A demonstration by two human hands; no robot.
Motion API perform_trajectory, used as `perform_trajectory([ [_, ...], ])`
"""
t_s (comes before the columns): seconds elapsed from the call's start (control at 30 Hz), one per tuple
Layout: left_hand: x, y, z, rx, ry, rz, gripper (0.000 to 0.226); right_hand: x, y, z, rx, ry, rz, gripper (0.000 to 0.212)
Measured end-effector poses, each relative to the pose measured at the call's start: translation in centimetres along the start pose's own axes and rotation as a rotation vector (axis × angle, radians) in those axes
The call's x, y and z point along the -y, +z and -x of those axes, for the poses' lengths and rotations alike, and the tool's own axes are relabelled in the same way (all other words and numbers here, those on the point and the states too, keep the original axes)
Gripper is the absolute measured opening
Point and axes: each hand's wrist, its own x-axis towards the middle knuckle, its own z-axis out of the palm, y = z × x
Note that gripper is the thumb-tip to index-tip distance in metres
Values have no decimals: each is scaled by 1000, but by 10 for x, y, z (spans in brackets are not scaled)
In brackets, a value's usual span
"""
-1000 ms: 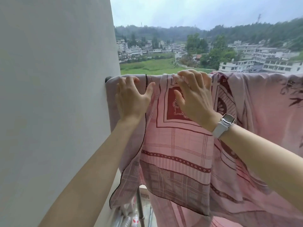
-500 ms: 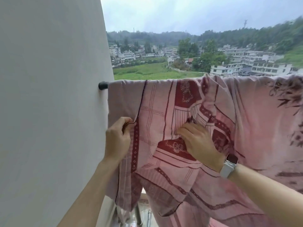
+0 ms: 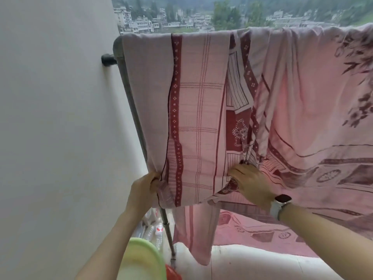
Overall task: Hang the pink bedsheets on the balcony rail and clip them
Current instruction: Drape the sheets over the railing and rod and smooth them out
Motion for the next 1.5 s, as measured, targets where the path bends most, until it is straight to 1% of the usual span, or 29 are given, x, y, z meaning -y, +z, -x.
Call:
perform_trajectory([
  [0.1, 19, 18, 11, 121, -106, -9, 22, 0, 10, 21, 67, 10, -3, 28],
  [0.17, 27, 26, 11, 190, -162, -21, 23, -1, 16, 28, 126, 46, -58, 35],
  [0.3, 36, 40, 20, 333, -211, -118, 26, 4, 32, 51, 224, 111, -119, 37],
  [0.4, 48, 53, 51, 406, -265, -169, 26, 12, 49, 86, 289, 137, -139, 39],
  [0.47, 55, 57, 68, 412, -318, -164, 29, 14, 55, 100, 360, 162, -133, 41],
  [0.57, 53, 53, 71, 310, -386, -13, 28, 14, 53, 95, 414, 72, -94, 35],
  [0.63, 39, 41, 55, 152, -365, 68, 27, 17, 43, 77, 368, 11, -109, 26],
  [0.73, 5, 23, 24, -165, -231, 160, 24, 26, 23, 36, 139, -29, -144, 26],
  [0.8, -23, 8, 0, -311, -140, 216, 39, 29, 10, 3, -84, -61, -143, 23],
  [0.83, -38, 1, -12, -367, -92, 233, 47, 30, 2, -15, -193, -68, -119, 23],
  [0.9, -65, -15, -41, -466, 18, 231, 54, 28, -21, -54, -362, -44, -59, 28],
  [0.97, -91, -32, -71, -550, 139, 135, 57, 25, -47, -94, -504, -21, 3, 29],
  [1.07, -127, -53, -108, -629, 221, -26, 58, 20, -87, -151, -688, -66, 118, 27],
  [1.13, -145, -61, -127, -655, 270, -135, 59, 17, -109, -186, -684, -91, 169, 32],
  [1.2, -155, -62, -142, -639, 298, -240, 62, 12, -123, -214, -601, -54, 205, 37],
  [1.27, -159, -60, -153, -618, 289, -327, 63, 3, -127, -232, -510, -7, 216, 41],
  [1.33, -160, -59, -159, -641, 276, -361, 54, -5, -126, -239, -505, -6, 203, 35],
  [1.43, -163, -64, -166, -737, 307, -383, 30, -15, -130, -242, -560, -67, 193, 26],
  [1.5, -166, -67, -172, -768, 349, -392, 24, -21, -137, -241, -583, -127, 185, 21],
])
